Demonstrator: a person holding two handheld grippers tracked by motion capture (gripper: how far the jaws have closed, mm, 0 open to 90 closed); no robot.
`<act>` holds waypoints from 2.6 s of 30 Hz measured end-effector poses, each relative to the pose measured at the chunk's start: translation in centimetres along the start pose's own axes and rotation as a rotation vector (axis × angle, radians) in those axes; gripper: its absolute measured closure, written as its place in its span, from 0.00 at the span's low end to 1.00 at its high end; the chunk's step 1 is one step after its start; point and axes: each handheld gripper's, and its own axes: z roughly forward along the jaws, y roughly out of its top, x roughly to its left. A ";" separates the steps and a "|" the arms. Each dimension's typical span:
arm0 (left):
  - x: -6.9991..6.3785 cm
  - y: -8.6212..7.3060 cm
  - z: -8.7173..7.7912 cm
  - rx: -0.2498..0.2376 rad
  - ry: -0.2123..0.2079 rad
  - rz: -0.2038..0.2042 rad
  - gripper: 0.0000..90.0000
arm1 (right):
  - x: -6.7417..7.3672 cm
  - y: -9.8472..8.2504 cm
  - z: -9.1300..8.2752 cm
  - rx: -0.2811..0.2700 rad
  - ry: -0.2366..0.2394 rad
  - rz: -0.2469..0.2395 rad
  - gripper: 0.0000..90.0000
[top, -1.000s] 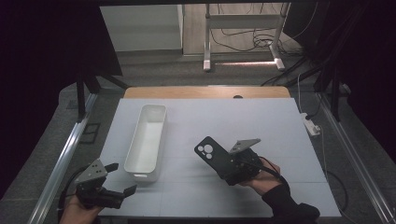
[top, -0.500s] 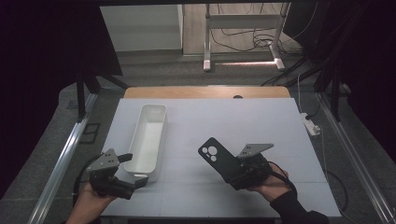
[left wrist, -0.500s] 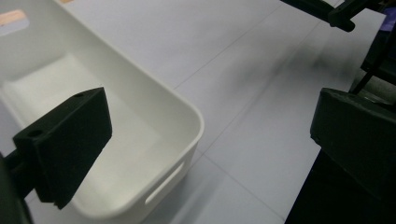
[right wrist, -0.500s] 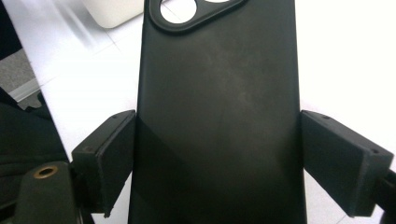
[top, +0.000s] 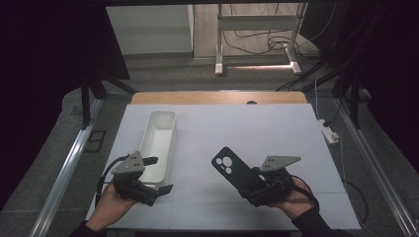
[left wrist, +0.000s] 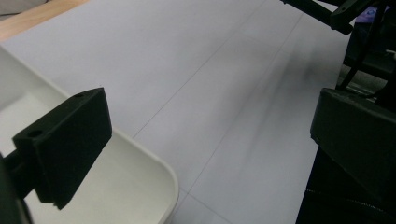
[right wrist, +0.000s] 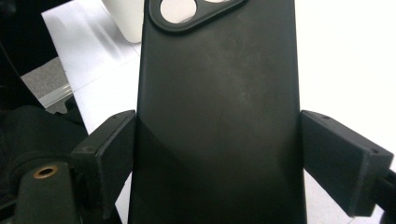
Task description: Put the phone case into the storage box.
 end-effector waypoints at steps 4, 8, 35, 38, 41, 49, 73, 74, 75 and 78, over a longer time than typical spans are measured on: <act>0.1 0.6 0.8 0.001 -0.019 0.020 0.00 | 0.1 -0.1 -0.2 -0.014 0.011 -0.002 0.16; 0.3 1.2 1.6 -0.011 -0.048 0.026 0.00 | 0.1 -0.1 -0.4 -0.031 0.026 -0.010 0.16; 0.8 4.4 5.3 -0.071 -0.239 0.085 0.00 | 0.7 0.5 0.4 -0.095 0.150 -0.089 0.16; 0.9 4.5 5.6 -0.074 -0.258 0.093 0.00 | 0.8 0.6 0.6 -0.101 0.168 -0.096 0.16; 1.0 4.7 5.9 -0.081 -0.283 0.095 0.00 | 0.8 0.7 0.7 -0.107 0.179 -0.097 0.16; 0.9 5.0 6.3 -0.092 -0.317 0.116 0.00 | 0.9 1.0 0.9 -0.123 0.211 -0.116 0.16; -0.1 4.8 6.4 -0.144 -0.471 0.167 0.01 | 2.0 1.5 1.7 -0.141 0.307 -0.177 0.16; -0.1 4.8 6.4 -0.146 -0.473 0.171 0.02 | 2.0 1.5 1.8 -0.142 0.312 -0.182 0.16; -0.1 4.8 6.4 -0.149 -0.481 0.174 0.02 | 2.1 1.5 1.8 -0.141 0.315 -0.185 0.16; -0.1 4.7 6.3 -0.157 -0.507 0.185 0.05 | 2.2 1.5 1.9 -0.138 0.323 -0.193 0.16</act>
